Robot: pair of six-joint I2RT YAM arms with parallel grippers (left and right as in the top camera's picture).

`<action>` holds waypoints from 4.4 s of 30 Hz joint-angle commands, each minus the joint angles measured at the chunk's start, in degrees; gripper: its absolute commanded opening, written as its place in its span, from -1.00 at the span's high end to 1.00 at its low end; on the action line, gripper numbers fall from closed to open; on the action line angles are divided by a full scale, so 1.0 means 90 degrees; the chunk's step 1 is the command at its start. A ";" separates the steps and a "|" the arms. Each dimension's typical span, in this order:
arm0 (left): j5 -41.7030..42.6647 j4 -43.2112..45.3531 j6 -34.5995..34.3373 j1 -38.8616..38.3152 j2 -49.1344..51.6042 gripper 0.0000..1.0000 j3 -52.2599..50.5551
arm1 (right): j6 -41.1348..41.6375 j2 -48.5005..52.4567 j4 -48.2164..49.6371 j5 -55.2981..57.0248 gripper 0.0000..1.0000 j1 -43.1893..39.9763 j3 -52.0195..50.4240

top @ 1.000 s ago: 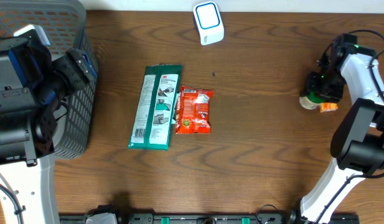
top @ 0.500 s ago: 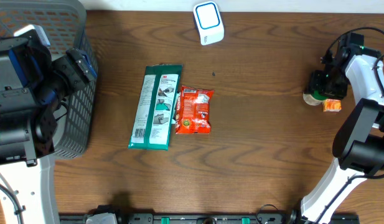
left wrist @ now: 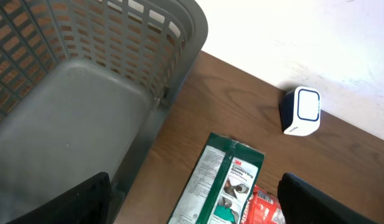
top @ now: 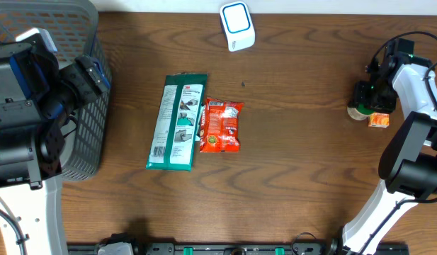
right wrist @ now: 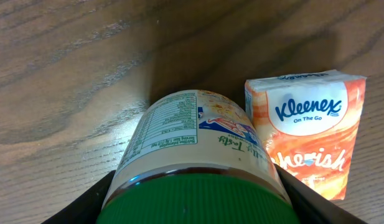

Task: Scan the item barcode

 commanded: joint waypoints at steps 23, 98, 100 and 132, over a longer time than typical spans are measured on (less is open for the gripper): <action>0.0039 -0.0015 0.0056 0.0024 0.0000 -0.71 0.0000 | -0.0032 -0.0160 -0.0568 -0.0384 -0.75 -0.0007 0.0602; 0.0039 -0.0015 0.0056 0.0024 0.0000 -0.71 0.0000 | 0.1688 -0.1379 0.1783 -0.1615 0.42 0.5377 -0.1039; 0.0039 -0.0015 0.0056 0.0024 0.0000 -0.71 0.0000 | 0.1690 -0.1207 0.1853 -0.1615 0.61 0.5498 -0.1064; 0.0039 -0.0015 0.0056 0.0024 0.0000 -0.71 0.0000 | 0.1613 -0.0699 -0.0056 -0.0379 0.83 0.4418 -0.0962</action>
